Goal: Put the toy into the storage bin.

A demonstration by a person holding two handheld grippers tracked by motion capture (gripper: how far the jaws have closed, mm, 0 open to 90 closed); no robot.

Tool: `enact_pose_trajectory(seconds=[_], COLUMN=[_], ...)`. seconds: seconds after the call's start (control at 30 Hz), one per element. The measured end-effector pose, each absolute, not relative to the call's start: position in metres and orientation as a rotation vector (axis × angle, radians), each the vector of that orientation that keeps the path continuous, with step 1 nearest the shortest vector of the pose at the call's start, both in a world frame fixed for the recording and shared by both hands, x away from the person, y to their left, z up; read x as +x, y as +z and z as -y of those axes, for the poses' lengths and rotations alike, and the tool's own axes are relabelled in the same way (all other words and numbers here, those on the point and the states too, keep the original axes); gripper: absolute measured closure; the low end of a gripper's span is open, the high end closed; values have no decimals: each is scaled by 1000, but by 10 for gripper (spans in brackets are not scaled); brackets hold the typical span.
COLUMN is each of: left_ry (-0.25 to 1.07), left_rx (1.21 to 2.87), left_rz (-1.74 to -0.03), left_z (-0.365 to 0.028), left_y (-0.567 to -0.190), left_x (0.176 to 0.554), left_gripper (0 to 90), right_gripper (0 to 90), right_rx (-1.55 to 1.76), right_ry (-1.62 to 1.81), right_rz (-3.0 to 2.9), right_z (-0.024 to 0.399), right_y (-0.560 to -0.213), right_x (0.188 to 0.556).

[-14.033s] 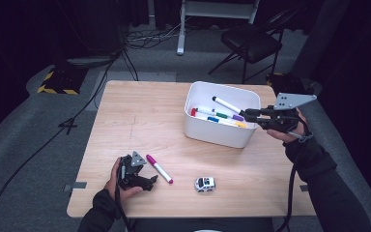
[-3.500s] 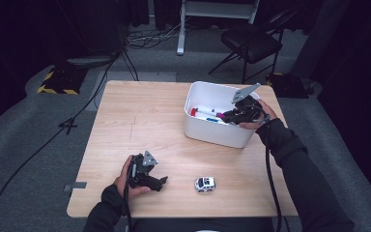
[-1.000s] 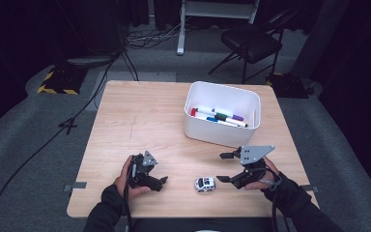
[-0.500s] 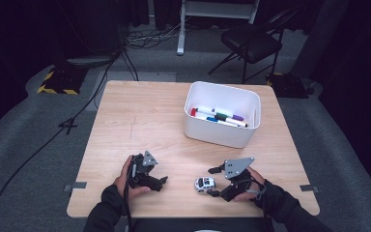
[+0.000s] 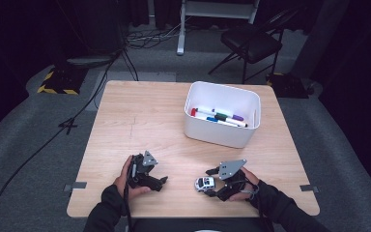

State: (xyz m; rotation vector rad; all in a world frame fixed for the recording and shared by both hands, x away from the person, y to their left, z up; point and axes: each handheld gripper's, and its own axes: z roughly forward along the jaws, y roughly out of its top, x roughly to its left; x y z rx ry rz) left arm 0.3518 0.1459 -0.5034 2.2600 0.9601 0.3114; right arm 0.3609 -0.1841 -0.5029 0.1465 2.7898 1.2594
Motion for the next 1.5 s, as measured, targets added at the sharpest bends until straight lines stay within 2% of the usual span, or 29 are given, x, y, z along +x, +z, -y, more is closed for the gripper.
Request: enact_pose_trajectory(seconds=[0.27,0.47,1.0,1.5], left_ry=[311,311,311,311], left_rx=[2260,2260,2260,2261], left_rz=[-960,-961,-960,-960], left_z=[-146,-146,-146,-146], left_y=[-503,-503,-503,-503], left_x=[352,352,352,352], left_gripper=[2,2,2,2], right_gripper=[307,460,476,477], right_rx=[187,166,203,196], right_ry=[1275,1283,1273,1304], right_rz=[-2816,-2817,-2792,-2716], right_z=[184,189,197,212], right_y=[-504,-503,-502,-482], right_x=[362,363,359,359])
